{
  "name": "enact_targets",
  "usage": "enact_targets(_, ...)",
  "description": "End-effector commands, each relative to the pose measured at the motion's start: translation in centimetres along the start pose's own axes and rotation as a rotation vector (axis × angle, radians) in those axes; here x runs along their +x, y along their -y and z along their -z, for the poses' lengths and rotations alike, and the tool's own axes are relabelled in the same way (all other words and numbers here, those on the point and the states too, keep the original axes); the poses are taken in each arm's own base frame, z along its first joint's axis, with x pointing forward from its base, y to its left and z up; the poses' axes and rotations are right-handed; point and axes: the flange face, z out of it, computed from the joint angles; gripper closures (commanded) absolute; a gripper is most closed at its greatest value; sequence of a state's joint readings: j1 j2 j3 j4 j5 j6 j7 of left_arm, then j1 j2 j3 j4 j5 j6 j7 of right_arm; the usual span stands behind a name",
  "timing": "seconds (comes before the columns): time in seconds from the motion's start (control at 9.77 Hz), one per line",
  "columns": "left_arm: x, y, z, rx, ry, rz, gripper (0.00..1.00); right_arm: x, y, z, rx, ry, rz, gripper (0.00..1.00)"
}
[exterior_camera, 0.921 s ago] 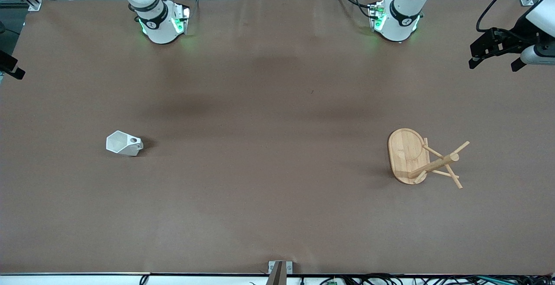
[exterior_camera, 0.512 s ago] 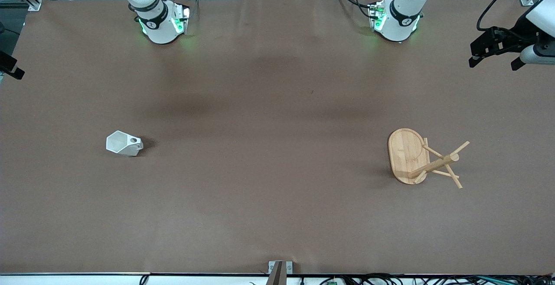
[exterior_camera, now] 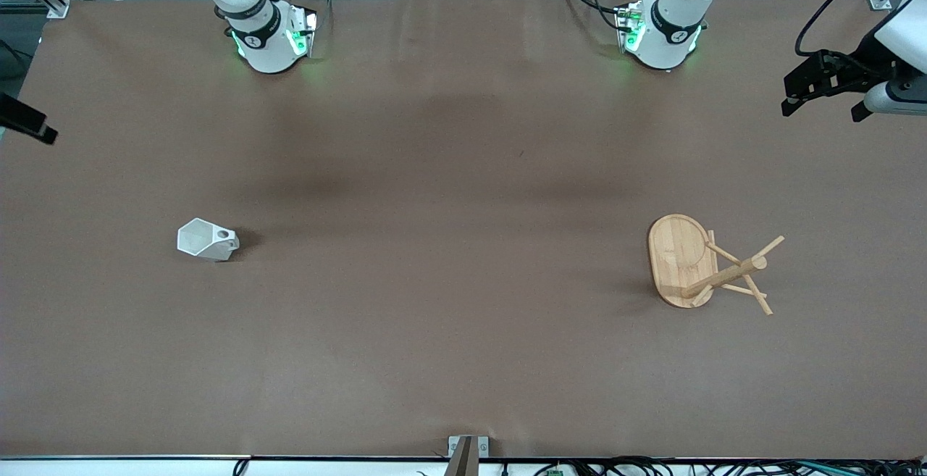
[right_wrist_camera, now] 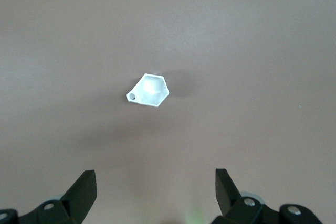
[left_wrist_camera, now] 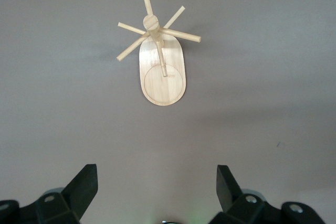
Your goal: Hang cup on rack
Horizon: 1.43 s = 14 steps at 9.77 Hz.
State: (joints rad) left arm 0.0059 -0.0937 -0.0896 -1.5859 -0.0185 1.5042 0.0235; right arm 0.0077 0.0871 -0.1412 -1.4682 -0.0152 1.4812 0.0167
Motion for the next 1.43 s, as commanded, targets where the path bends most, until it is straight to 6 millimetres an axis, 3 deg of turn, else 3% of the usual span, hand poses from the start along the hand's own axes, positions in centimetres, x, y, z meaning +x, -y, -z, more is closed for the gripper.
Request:
enact_targets(0.0, 0.1, 0.0, -1.7, -0.008, 0.051, -0.041, 0.00, 4.7, 0.0, -7.5, -0.022, 0.043, 0.103, 0.00)
enact_targets(0.2, 0.2, -0.2, -1.8, -0.002, 0.061, -0.050, 0.00, 6.5, -1.2, -14.1, -0.022, 0.038, 0.179, 0.00)
enact_targets(0.41, 0.0, -3.4, -3.0, -0.002, 0.121, -0.109, 0.00, 6.1, -1.6, -22.0, -0.024, -0.005, 0.212, 0.00)
enact_targets(0.51, 0.3, -5.5, -3.7, 0.003, 0.136, -0.141, 0.00, 5.5, -1.5, -25.1, -0.028, -0.040, 0.237, 0.00)
enact_targets(0.61, 0.4, -6.2, -3.9, 0.004, 0.138, -0.149, 0.00, 4.8, -1.5, -27.8, -0.032, -0.067, 0.262, 0.00)
enact_targets(1.02, 1.1, -5.3, -3.0, -0.003, 0.114, -0.130, 0.00, 3.1, -1.4, -35.3, -0.048, -0.140, 0.313, 0.01)
enact_targets(1.33, 1.1, -4.9, -3.2, -0.002, 0.119, -0.125, 0.00, 3.2, -0.9, -37.5, -0.052, -0.129, 0.337, 0.15)
